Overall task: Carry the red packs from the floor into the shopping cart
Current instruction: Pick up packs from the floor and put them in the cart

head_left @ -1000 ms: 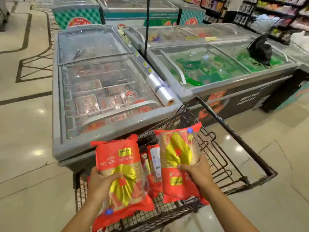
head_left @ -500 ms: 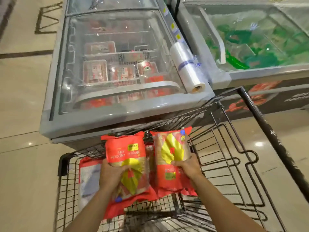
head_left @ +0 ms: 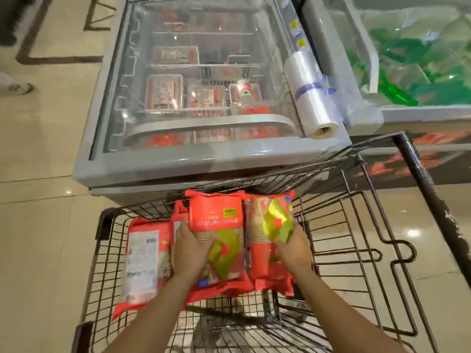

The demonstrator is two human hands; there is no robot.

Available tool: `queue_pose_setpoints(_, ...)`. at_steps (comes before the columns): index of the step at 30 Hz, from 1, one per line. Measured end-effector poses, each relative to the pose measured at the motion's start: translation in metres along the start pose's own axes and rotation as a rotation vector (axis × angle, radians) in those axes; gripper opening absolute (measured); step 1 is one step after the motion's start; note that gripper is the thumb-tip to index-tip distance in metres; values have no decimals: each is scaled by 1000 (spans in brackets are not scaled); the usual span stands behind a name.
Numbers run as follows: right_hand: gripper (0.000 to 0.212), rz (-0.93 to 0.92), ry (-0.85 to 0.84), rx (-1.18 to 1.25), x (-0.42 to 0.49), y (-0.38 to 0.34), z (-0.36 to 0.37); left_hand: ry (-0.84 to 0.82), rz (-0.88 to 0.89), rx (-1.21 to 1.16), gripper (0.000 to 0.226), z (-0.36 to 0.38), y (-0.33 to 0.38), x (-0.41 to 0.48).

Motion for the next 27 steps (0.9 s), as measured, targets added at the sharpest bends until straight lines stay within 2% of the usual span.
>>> queue_pose_setpoints(2, 69, -111, 10, -79, -19, -22, -11, -7, 57, 4, 89, -10, 14, -10)
queue_pose_setpoints(4, 64, -218, 10, -167, -32, -42, -18, -13, 133, 45, 86, -19, 26, -17)
queue_pose_setpoints(7, 63, -386, 82, -246, -68, -79, -37, -37, 235, 104, 81, -45, 49, -38)
queue_pose_setpoints(10, 69, -529, 167, -352, -116, -115, -55, -26, 420, 246, 73, -77, 71, -64)
queue_pose_setpoints(12, 69, -650, 253, -426, -172, -144, -66, 71, 565, 384, 72, -122, 80, -97)
queue_pose_setpoints(13, 70, -657, 284, -457, -175, -147, -70, 100, 622, 423, 73, -120, 88, -100)
queue_pose_setpoints(15, 71, -774, 429, -476, -238, -181, -80, 227, 706, 488, 76, -176, 98, -143)
queue_pose_setpoints(16, 70, -772, 450, -472, -239, -184, -82, 249, 734, 516, 77, -176, 106, -146)
queue_pose_setpoints(20, 66, -961, 556, -468, -351, -239, -94, 428, 792, 598, 78, -274, 106, -208)
queue_pose_setpoints(27, 70, -1205, 600, -381, -494, -305, -76, 705, 684, 668, 81, -416, 67, -287)
Point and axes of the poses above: each hand's wrist, its own x-axis towards the middle knuckle, its own z-axis out of the palm, y = z × x, the point moved 5 cm from there along x, towards the middle knuckle, and after that the axes turned 15 degrees about -x, right-handed, at the moved point
